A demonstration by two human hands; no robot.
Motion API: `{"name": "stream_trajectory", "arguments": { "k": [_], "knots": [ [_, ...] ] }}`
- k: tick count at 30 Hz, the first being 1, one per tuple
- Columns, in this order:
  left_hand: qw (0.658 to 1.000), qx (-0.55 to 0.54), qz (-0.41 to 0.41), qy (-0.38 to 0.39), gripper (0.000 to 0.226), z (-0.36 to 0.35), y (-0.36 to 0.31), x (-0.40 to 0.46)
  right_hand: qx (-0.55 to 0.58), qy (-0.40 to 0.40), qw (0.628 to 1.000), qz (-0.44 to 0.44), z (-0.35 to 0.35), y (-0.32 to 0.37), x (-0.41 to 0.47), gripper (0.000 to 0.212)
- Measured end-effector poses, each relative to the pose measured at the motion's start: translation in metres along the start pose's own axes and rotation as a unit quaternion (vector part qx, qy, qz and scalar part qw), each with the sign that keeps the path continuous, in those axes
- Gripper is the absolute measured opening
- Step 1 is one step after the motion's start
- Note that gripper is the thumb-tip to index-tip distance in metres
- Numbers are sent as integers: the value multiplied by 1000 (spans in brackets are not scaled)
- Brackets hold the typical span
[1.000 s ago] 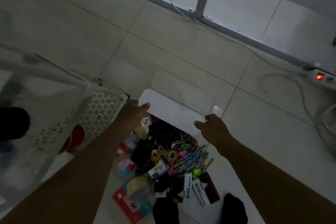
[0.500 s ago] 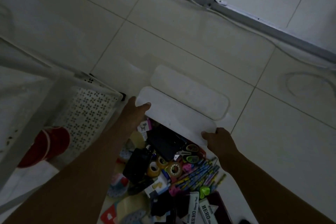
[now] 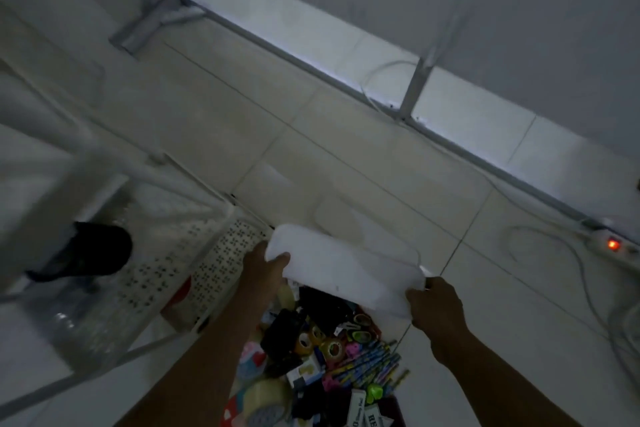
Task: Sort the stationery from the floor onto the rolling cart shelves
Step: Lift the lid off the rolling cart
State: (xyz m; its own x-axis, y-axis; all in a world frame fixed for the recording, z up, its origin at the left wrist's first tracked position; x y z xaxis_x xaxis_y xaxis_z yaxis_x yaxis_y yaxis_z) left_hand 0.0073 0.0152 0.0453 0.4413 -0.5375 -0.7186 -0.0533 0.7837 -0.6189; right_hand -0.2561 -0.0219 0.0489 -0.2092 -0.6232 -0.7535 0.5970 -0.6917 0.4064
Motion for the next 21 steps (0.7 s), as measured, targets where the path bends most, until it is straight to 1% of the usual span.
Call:
{"name": "stream_trajectory", "arguments": {
  "k": [2, 6, 7, 9, 10, 14, 17, 21],
  "knots": [
    [1000, -11, 9, -27, 32, 9, -21, -36, -23, -12, 999, 27, 29, 24, -27, 21],
    [994, -79, 20, -67, 17, 28, -64, -118, -70, -37, 994, 73, 93, 78, -82, 25],
    [992, -99, 26, -78, 20, 34, -77, -140, -76, -43, 992, 86, 108, 93, -98, 25],
    [985, -135, 38, -96, 40, 45, -101, -182, -85, -46, 988, 121, 138, 123, -130, 25],
    [983, -149, 36, -101, 44, 51, -114, -203, -89, -44, 985, 140, 152, 138, -148, 26],
    [975, -176, 23, -131, 44, 78, -167, -282, -108, -49, 965, 234, 206, 195, -218, 29],
    [970, -192, 20, -150, 44, 101, -200, -338, -137, -46, 946, 289, 237, 238, -270, 31],
    [966, -207, -15, -154, 43, 136, -232, -404, -165, -35, 928, 332, 263, 290, -337, 27]
  ]
}}
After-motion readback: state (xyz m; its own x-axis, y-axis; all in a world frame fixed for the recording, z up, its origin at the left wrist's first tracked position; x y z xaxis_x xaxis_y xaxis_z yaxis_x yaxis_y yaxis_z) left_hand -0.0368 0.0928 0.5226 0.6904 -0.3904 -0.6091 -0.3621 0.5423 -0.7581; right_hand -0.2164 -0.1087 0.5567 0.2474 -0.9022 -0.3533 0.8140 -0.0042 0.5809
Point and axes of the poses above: each hand's wrist, its own x-axis towards the middle knuckle, its own z-axis out of the back of the hand, y = z × x, the point moved 2 cm from there along x, towards the middle knuckle, and after that the axes turned 5 degrees about -x, right-handed, at the moved point
